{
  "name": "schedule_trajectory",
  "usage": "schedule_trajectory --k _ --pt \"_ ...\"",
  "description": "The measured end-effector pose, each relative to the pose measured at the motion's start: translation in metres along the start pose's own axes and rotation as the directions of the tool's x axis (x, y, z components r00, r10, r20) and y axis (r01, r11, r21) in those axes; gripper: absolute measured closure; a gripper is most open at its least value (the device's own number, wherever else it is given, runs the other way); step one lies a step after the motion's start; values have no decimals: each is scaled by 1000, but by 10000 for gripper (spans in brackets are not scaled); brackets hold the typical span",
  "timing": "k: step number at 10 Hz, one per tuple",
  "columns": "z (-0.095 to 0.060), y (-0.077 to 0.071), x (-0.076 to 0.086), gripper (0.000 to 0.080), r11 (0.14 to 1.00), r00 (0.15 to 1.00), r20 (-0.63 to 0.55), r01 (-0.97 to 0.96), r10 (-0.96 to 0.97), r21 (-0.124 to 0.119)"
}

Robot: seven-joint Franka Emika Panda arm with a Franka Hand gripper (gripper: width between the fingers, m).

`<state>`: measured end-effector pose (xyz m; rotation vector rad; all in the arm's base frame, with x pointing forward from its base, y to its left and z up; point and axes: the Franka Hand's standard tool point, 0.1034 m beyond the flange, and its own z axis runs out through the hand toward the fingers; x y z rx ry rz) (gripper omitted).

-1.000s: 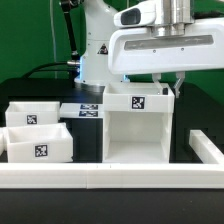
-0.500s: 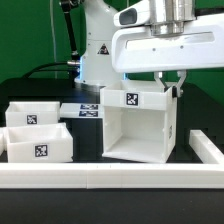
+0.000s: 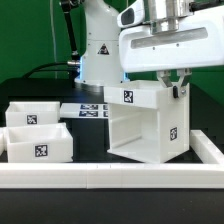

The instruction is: Assemble drawer

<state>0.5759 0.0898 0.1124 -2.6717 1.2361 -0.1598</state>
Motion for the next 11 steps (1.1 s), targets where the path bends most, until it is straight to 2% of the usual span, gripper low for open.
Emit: schedule_trajectory --k 2,4,6,8,9,10,11 --pt "0 0 -1 760 986 985 17 -169 169 7" --pt "4 2 5 760 891 890 49 -453 453 -2" --pt "6 2 11 760 781 779 62 -624 624 -10" --pt "7 1 12 760 744 741 76 -669 667 -4" --pt "10 -6 9 760 768 765 79 -640 639 -5" --pt "11 -14 8 760 778 774 90 -628 626 -15" --pt "11 -21 11 760 790 785 94 -614 612 -10"
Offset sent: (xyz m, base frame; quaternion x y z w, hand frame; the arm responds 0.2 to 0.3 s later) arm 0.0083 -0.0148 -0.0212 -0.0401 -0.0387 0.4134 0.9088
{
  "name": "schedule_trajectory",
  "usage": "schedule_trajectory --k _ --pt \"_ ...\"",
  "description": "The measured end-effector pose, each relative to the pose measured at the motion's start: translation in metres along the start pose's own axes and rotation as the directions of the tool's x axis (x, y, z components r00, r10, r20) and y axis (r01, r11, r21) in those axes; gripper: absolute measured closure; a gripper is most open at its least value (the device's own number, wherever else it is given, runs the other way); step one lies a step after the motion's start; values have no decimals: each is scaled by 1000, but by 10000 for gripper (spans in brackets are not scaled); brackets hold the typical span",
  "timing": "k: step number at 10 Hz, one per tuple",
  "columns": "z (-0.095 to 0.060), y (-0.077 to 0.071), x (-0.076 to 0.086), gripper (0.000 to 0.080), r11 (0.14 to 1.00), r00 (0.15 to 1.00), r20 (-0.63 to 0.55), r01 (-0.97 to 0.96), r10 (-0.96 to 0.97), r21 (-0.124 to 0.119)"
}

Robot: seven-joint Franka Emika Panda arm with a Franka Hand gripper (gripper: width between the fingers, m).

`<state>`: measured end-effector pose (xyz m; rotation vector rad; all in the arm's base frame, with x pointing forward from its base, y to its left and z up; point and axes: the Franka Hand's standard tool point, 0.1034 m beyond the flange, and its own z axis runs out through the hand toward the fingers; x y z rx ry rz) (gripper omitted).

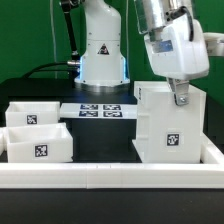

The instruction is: Assemble drawer

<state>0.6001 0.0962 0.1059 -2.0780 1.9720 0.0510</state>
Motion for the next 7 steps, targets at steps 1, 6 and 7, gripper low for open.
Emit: schedule_trajectory --k 1,6,7 --pt "1 -7 -2 760 1000 1000 3 12 -12 5" --pt "9 -35 -3 760 1000 1000 22 4 -4 5" --pt "10 -37 -3 760 1000 1000 24 3 -3 1"
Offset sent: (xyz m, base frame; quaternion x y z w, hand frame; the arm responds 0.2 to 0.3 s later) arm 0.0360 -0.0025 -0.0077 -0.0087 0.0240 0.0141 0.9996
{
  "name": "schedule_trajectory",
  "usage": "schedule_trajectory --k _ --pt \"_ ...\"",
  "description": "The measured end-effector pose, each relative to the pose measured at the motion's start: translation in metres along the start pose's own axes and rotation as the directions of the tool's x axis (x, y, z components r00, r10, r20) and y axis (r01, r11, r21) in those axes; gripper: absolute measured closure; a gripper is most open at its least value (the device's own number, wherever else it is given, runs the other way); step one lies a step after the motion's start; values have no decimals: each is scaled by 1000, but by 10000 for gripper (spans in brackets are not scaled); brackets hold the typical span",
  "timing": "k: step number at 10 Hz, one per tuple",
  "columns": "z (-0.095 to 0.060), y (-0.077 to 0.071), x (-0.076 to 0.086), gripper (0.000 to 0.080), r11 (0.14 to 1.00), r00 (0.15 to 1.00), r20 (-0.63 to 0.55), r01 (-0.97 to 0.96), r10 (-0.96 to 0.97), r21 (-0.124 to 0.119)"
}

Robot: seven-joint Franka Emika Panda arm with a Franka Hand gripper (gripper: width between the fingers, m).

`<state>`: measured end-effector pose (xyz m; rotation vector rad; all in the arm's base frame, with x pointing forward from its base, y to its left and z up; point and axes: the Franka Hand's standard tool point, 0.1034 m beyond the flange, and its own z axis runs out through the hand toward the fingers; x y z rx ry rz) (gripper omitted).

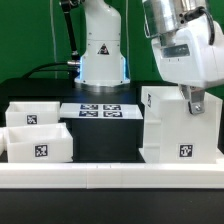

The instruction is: Assemble drawer

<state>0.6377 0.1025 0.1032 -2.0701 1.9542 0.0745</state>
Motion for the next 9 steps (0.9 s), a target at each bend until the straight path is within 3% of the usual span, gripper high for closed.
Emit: schedule_trajectory --k 1,2,3,4,5,6,8,9 --pt "1 1 0 726 1000 1000 1 2 -2 -2" --pt "1 1 0 580 1000 1000 1 4 -4 -2" --pt "-1 0 0 580 1000 1000 2 6 -6 -2" --pt "-4 3 0 390 999 999 11 35 -35 -21" --pt "-7 9 4 217 994 996 32 88 -86 -62" --pt "-13 13 5 217 990 992 43 122 -119 -73" --pt "-42 33 6 217 971 972 60 229 -226 -63" --pt "-64 42 10 152 944 945 84 323 -318 -64"
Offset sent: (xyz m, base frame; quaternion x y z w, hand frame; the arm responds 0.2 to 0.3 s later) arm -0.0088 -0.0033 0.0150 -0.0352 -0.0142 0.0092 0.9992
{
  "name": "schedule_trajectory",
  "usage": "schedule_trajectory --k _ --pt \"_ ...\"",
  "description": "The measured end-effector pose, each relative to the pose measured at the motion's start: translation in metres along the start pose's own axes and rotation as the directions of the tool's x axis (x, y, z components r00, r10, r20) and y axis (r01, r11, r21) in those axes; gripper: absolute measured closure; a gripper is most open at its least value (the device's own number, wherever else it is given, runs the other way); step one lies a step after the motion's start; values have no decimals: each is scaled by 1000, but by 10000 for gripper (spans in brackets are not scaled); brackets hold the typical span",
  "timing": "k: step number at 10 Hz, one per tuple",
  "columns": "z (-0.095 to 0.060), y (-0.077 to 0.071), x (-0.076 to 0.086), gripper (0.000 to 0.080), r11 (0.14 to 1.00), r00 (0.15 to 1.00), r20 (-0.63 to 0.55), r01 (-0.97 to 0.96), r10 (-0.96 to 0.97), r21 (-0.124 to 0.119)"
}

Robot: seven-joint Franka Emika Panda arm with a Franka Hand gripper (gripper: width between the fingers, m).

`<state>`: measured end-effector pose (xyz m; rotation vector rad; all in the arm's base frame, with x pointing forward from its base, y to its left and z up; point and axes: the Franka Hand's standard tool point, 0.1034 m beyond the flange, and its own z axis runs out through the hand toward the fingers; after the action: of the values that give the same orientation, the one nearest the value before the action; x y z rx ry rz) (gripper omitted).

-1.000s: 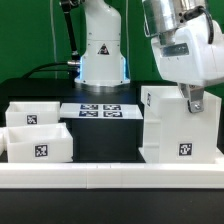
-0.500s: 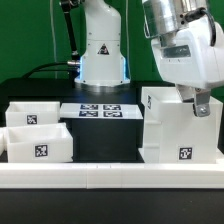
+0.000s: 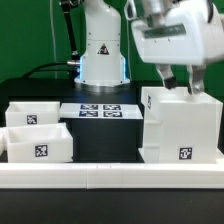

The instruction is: Assemble drawer

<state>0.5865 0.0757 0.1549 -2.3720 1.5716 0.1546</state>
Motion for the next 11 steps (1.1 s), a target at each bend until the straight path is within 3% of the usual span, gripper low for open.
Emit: schedule_trajectory --k 1,2,5,6,7,8,10,11 --pt "-16 4 8 152 995 995 23 98 -98 6" --pt "-20 6 18 150 991 990 26 136 -137 12" --pt "-17 6 15 150 992 992 27 124 -124 9" --pt "-17 13 17 150 975 975 35 220 -220 -11" --pt "-23 32 28 150 912 913 64 407 -403 -54" --pt "-31 44 46 150 852 856 65 517 -513 -83" --pt "-39 58 73 150 699 708 65 705 -703 -121" --pt "-38 67 83 150 686 695 63 717 -716 -126"
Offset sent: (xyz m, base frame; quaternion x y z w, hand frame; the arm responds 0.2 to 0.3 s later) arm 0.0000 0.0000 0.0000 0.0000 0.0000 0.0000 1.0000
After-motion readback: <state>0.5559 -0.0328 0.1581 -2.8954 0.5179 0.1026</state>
